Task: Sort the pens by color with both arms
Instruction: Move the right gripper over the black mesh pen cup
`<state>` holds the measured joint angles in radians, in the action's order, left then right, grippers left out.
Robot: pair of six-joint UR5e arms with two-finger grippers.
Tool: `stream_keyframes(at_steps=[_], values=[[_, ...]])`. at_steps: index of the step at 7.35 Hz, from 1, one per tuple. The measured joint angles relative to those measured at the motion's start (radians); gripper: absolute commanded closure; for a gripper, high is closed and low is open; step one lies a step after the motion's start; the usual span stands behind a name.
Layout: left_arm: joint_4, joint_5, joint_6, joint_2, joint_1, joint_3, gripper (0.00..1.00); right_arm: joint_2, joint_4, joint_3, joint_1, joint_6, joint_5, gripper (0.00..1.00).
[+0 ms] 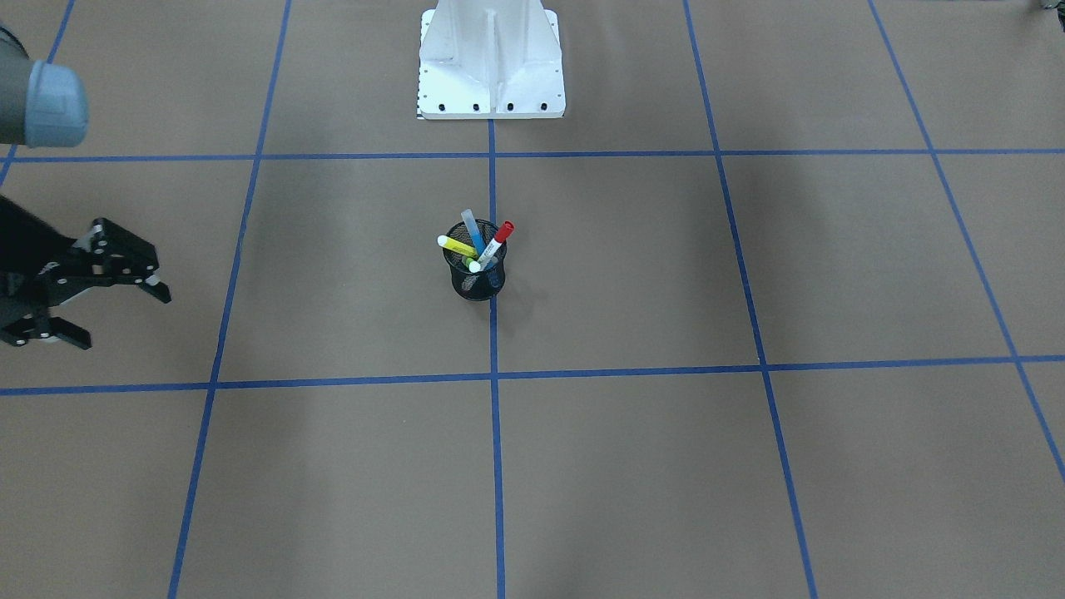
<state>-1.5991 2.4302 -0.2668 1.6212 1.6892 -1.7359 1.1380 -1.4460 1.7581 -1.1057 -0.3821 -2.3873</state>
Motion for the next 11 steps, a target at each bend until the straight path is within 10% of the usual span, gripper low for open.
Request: stream_keyframes(at_steps=[11], values=[[-0.012,0.0,0.03,0.019,-0.046,0.002,0.0,-0.223,-0.145,0.175,0.594,-0.712,0.614,0.09]])
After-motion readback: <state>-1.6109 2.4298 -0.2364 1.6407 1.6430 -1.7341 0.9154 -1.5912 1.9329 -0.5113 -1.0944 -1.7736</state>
